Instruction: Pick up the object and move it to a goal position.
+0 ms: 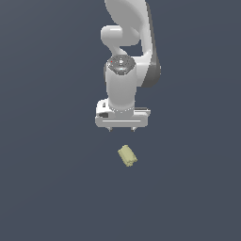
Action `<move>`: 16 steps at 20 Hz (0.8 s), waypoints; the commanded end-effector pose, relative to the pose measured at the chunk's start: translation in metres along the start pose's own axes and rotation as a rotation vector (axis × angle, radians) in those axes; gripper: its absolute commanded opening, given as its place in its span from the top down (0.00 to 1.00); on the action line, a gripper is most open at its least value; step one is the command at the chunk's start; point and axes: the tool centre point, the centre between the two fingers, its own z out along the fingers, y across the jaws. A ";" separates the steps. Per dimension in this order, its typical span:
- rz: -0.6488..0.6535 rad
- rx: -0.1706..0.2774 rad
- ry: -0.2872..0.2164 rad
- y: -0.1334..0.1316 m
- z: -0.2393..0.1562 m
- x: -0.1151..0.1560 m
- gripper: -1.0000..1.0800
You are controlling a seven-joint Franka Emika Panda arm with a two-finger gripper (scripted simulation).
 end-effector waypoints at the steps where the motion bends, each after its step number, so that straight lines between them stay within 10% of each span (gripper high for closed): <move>1: -0.007 0.005 -0.002 -0.009 0.002 -0.001 0.04; 16: -0.061 0.014 -0.007 -0.033 0.012 0.002 0.04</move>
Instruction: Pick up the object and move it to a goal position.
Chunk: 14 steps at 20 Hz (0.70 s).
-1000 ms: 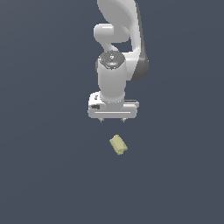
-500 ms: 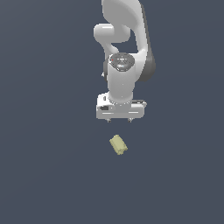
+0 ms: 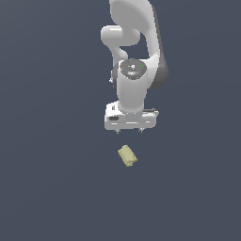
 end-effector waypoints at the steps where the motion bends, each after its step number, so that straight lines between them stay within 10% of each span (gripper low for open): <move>1: -0.024 -0.002 -0.001 0.001 0.003 0.003 0.04; 14: -0.294 -0.019 -0.004 0.006 0.044 0.039 0.04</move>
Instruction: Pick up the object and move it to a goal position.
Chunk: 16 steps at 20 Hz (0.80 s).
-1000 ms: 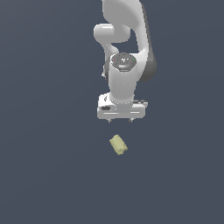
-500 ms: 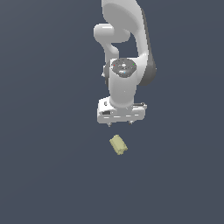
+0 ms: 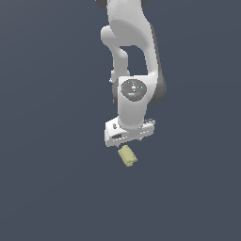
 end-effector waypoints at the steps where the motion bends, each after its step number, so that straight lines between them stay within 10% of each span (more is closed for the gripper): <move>1: -0.060 -0.003 -0.001 0.003 0.010 0.007 0.04; 16: -0.202 -0.008 -0.003 0.010 0.034 0.022 0.04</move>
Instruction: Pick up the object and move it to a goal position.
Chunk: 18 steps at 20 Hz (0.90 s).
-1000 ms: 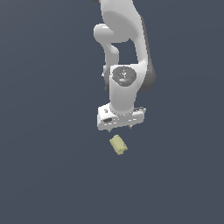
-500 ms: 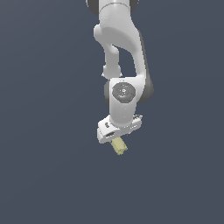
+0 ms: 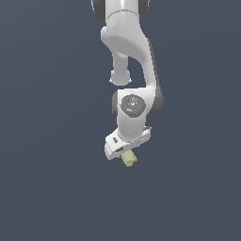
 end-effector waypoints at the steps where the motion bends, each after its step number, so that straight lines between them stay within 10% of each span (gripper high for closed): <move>1: 0.000 0.000 0.000 0.000 0.000 0.000 0.04; 18: -0.005 -0.001 0.001 0.000 0.050 0.001 0.04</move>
